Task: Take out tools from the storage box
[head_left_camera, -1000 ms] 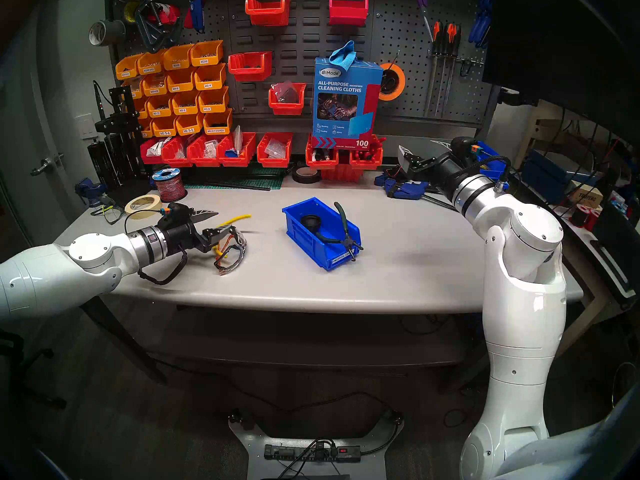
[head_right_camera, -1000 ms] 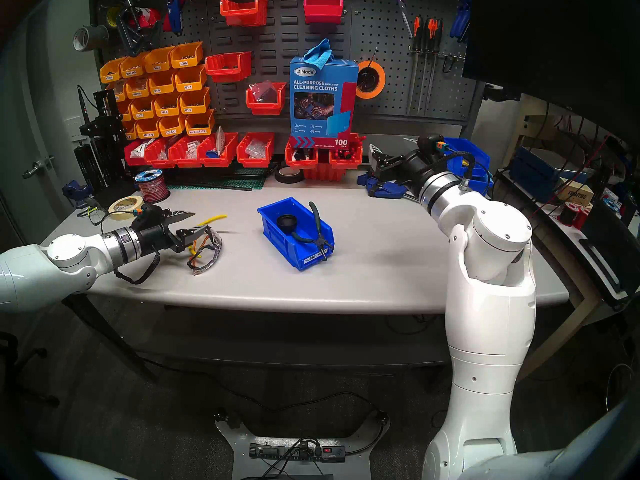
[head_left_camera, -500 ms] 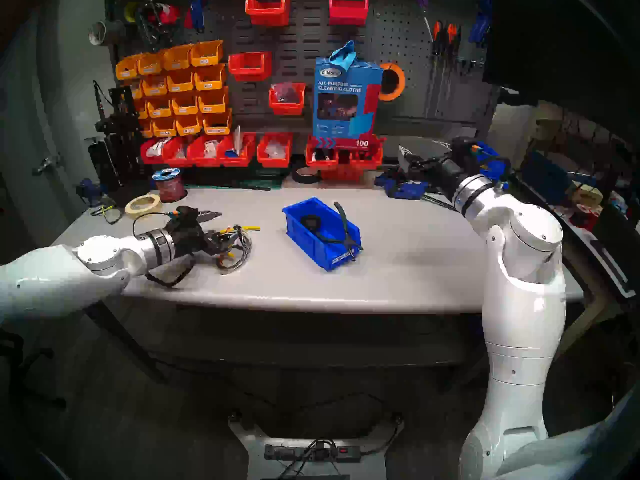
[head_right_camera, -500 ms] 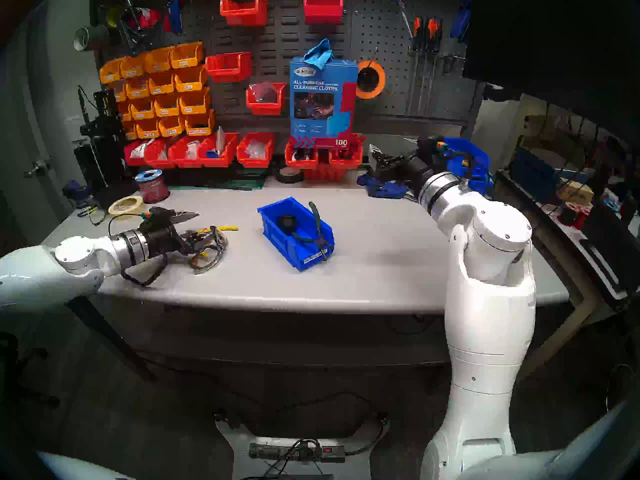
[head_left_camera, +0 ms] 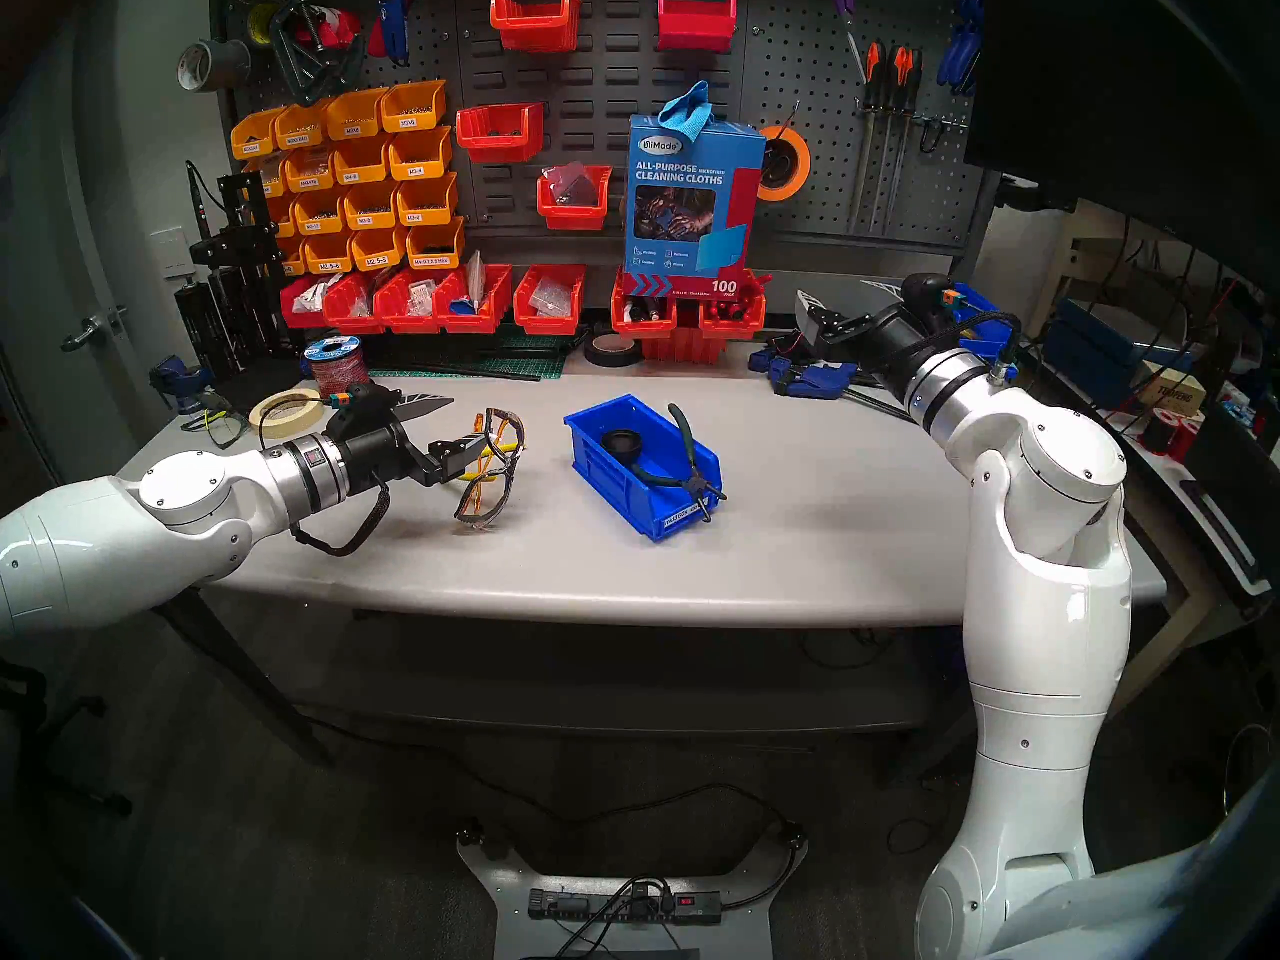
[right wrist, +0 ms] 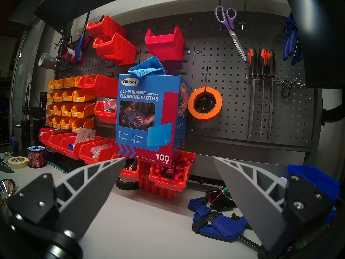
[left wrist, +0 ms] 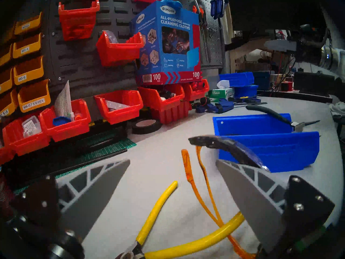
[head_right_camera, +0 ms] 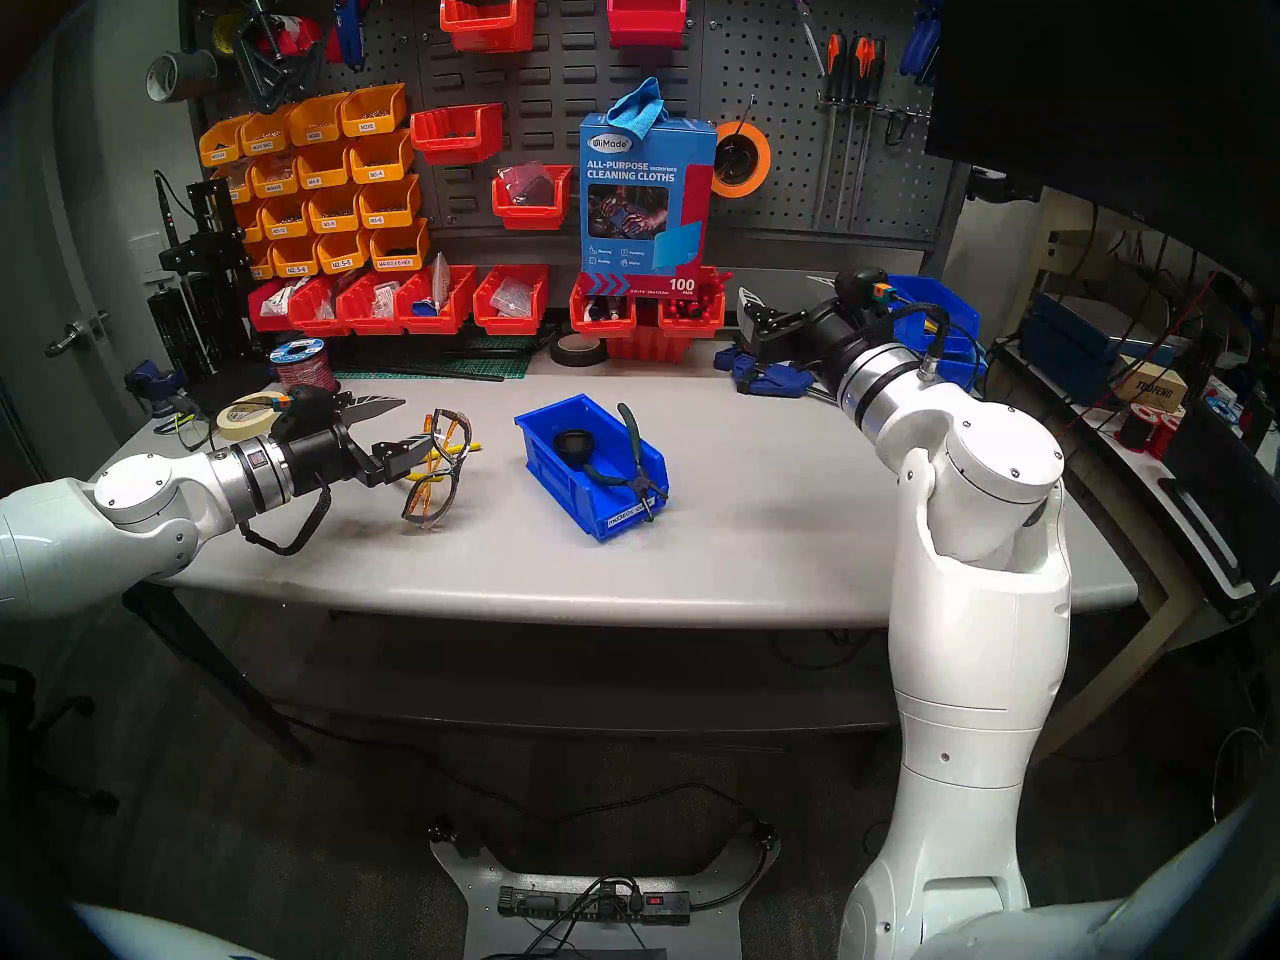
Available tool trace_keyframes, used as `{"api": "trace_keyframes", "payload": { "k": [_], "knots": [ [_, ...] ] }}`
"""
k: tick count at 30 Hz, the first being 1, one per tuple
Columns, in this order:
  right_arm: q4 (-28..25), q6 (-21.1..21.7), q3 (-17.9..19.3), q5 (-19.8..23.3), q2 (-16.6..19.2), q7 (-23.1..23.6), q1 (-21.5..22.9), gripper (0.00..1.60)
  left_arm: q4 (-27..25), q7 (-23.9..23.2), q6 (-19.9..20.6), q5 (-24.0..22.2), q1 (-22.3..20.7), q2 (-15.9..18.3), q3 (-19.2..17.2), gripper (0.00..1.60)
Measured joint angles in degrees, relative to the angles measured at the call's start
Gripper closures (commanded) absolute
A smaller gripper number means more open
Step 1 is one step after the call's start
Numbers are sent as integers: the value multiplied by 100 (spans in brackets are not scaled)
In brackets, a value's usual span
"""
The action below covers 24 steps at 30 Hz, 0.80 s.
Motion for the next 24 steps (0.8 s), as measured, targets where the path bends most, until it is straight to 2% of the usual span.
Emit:
{"api": "trace_keyframes", "payload": {
  "k": [10, 17, 18, 19, 20, 24],
  "knots": [
    [0, 2, 11, -27, -22, 26, 5, 0, -162, -86, 151, -2, -73, 248, -73, 0],
    [0, 4, 20, -46, -42, 44, 9, 0, -68, -9, 323, 170, -78, 205, -76, 0],
    [0, 4, 20, -48, -43, 45, 9, 0, -52, 4, 336, 181, -79, 190, -79, 19],
    [0, 4, 24, -53, -48, 51, 10, 0, 0, 24, 367, 211, -85, 136, -91, 140],
    [0, 4, 25, -56, -50, 53, 10, 0, 20, 29, 378, 222, -86, 112, -97, 160],
    [0, 5, 31, -66, -58, 63, 12, 0, 87, 33, 399, 259, -95, 21, -119, 160]
  ]
}}
